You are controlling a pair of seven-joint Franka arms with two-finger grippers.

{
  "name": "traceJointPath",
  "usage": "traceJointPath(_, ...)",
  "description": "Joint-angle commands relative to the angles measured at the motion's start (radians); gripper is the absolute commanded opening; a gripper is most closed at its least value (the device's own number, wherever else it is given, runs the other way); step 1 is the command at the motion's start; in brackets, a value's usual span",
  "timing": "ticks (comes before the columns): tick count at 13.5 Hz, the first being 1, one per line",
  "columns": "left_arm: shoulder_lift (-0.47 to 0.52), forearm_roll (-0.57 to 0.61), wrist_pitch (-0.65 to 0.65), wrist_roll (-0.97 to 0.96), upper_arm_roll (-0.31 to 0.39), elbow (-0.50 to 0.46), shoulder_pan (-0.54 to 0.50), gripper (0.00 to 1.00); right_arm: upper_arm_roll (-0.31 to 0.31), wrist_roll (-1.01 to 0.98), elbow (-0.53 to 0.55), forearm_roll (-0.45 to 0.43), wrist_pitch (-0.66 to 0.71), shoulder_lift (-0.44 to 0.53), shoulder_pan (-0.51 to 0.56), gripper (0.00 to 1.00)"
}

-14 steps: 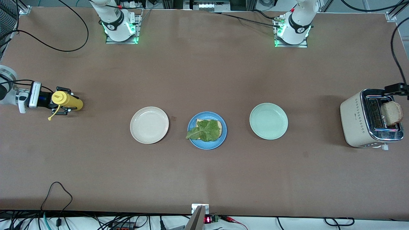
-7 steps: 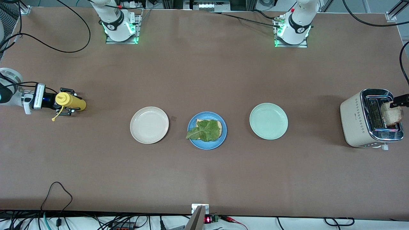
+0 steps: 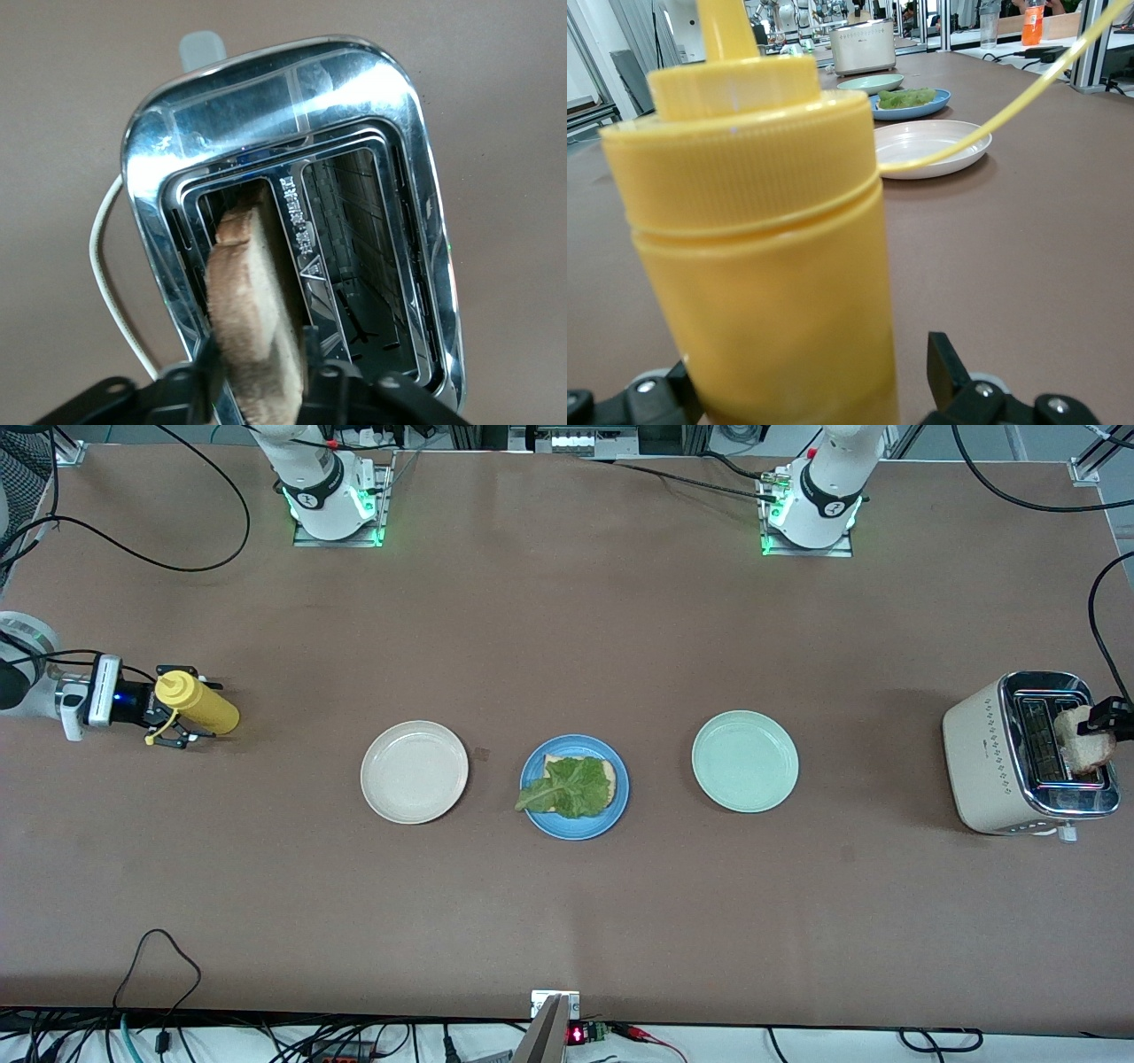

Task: Make sandwich in blue plate with both arms
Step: 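Grasp the second bread slice with the left gripper while the right gripper releases the bottle, then carry the bread to the blue plate while the right gripper withdraws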

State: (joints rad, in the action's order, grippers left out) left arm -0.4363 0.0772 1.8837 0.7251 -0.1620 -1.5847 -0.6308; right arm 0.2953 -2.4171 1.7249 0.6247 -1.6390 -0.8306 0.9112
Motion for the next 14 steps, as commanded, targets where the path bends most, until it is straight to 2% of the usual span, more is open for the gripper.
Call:
traceJointPath(1,-0.006,-0.01,-0.006,0.014,-0.014,0.022,-0.017,0.01,0.016,-0.005,-0.015,-0.017,0.021,-0.01,0.037,1.0)
traceJointPath(4,0.026,-0.002,-0.017,0.024,-0.017,0.028,-0.018,0.01,0.013,-0.005,-0.045,-0.068,0.021,-0.01,0.063,1.0)
traceJointPath(6,0.071,0.001,-0.093,0.022,-0.025,0.049,-0.012,0.01,0.013,-0.005,-0.067,-0.104,0.021,-0.01,0.081,1.0)
traceJointPath(9,0.09,0.001,-0.314,0.01,-0.048,0.216,0.048,0.01,0.022,-0.002,-0.099,-0.152,0.021,-0.001,0.112,1.0)
traceJointPath(12,0.091,-0.014,-0.371,-0.001,-0.059,0.25,0.163,0.03,0.118,0.036,-0.119,-0.21,0.024,0.042,0.167,1.0)
traceJointPath(14,0.083,-0.023,-0.394,-0.006,-0.095,0.244,0.239,0.03,0.183,0.149,-0.181,-0.262,0.092,0.061,0.186,1.0)
